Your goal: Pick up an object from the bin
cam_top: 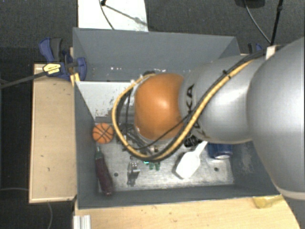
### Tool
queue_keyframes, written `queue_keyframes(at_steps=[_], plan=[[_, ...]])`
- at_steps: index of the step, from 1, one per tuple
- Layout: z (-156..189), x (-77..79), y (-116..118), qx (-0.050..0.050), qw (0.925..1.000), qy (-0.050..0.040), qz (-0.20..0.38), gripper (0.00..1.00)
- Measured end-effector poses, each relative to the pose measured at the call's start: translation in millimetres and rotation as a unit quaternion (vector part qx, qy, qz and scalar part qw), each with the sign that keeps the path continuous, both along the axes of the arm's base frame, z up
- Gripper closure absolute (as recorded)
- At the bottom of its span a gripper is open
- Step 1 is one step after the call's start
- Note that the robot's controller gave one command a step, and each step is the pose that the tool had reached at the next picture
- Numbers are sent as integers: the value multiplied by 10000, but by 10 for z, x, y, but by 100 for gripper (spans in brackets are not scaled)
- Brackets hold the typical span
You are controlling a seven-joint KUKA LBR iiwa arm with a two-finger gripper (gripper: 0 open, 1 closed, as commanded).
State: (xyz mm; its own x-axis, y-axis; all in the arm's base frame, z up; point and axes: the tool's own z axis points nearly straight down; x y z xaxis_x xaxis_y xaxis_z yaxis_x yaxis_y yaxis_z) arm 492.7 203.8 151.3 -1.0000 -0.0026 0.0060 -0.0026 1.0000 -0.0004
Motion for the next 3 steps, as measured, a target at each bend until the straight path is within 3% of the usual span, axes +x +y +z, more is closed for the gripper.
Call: queue_keyframes(at_steps=[2,3], plan=[[-19,76,-100,16,9997,-38,246,0],[-475,495,-631,14,9842,-67,1771,0]])
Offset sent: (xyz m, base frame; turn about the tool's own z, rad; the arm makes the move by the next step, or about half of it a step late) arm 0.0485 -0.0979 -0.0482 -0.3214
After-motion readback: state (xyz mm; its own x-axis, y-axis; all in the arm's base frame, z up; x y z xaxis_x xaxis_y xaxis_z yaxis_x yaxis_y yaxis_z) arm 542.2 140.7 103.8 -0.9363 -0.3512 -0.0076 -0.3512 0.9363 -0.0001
